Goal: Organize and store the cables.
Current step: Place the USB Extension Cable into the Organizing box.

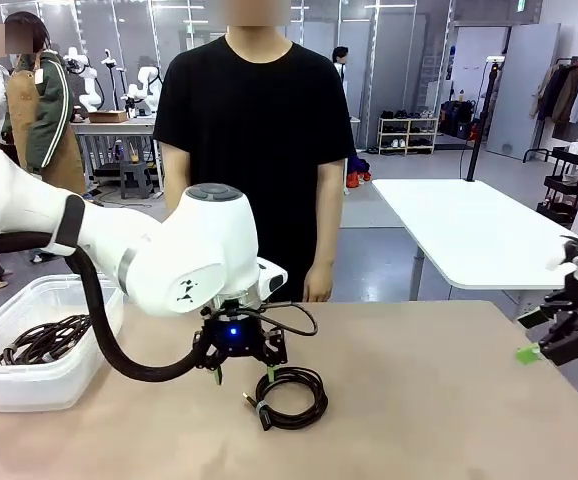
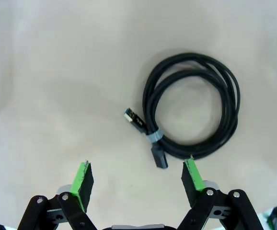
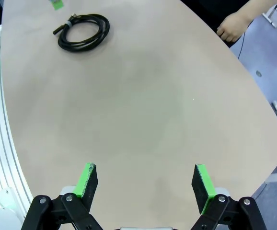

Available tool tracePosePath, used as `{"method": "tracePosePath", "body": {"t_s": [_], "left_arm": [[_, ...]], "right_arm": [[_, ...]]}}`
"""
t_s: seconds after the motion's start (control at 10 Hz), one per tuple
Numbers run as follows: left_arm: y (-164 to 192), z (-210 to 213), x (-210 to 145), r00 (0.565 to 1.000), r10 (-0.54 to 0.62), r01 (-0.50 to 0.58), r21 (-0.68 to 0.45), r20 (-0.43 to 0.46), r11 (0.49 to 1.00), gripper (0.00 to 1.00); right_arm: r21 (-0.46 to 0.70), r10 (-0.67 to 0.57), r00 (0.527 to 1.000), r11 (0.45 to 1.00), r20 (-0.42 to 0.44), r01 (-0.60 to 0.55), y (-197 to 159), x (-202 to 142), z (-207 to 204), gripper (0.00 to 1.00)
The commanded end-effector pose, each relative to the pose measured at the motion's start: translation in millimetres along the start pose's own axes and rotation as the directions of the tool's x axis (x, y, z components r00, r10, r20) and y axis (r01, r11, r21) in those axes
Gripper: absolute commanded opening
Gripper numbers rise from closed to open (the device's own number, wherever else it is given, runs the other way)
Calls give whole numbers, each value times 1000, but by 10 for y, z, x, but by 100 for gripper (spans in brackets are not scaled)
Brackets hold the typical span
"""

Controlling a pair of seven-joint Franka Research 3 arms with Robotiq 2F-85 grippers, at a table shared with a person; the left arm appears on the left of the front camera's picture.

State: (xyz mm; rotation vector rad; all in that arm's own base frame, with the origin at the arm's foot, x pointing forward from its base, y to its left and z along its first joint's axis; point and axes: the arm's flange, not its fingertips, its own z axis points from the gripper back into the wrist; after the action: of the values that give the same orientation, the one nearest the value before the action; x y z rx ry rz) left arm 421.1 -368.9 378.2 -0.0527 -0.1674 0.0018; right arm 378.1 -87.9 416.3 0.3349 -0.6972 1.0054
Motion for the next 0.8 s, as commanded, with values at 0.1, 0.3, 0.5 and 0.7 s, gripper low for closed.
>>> {"method": "tracePosePath", "body": {"t_s": [0.1,0.3,0.5,0.7], "left_arm": [[-223,-260,87,997,75,-75,-12,-25,997,94],[-224,-350,112,995,101,-101,21,-18,995,94],[-188,-447,92,985,173,-172,57,-21,984,94],[-173,-621,81,975,219,-216,71,-39,974,94]], "right_arm": [[27,47,990,998,134,-52,838,-537,-44,100],[15,14,998,1000,69,-15,-6,-162,99,100],[15,14,998,1000,69,-15,-6,-162,99,100],[15,14,998,1000,69,-15,-6,-162,99,100]]}}
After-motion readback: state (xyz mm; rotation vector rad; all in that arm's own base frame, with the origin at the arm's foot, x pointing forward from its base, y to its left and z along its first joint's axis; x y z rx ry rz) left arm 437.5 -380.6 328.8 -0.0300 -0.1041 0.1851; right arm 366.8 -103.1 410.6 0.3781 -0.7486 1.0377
